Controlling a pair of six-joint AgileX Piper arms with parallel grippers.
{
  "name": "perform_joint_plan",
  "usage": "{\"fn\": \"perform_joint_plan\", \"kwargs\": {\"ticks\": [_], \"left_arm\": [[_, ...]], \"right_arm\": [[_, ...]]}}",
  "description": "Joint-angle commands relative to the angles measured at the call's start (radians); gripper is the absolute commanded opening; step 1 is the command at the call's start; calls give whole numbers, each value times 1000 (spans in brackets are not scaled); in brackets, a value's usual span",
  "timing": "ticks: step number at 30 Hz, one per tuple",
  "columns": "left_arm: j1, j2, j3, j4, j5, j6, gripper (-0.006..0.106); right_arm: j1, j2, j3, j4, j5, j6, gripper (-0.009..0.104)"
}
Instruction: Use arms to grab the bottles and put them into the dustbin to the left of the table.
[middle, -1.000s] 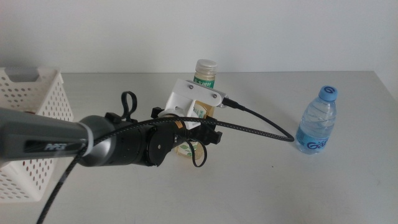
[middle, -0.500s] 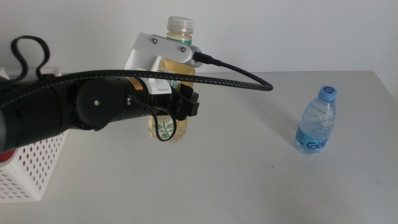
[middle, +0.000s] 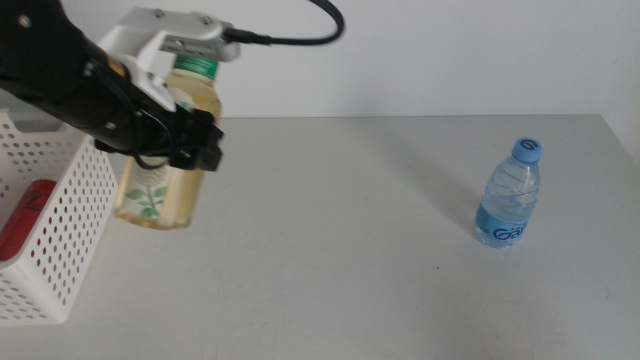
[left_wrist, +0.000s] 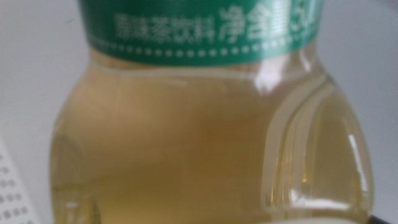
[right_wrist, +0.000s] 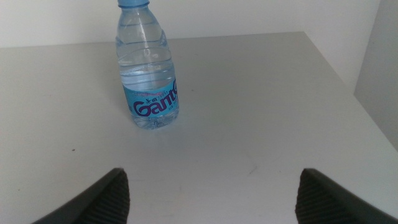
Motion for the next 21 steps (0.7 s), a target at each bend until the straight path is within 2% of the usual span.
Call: {"fn": "perform_joint_plan", "kwargs": {"ticks": [1,6,16,21], "left_arm": [[67,-48,-95,20,44,-29,-2],[207,-24,-178,20,229,84,-2],[485,108,-353,20,368,134,-2],[599,135,-369,31,402,194,-2]], "right_arm": [[-5,-21,-10,-12,-77,-5,94],[-5,-21,-10,-12,-77,-5,94],[-5,-21,-10,-12,-77,-1,94],[-5,-21,-10,-12,-77,-1,94]]}}
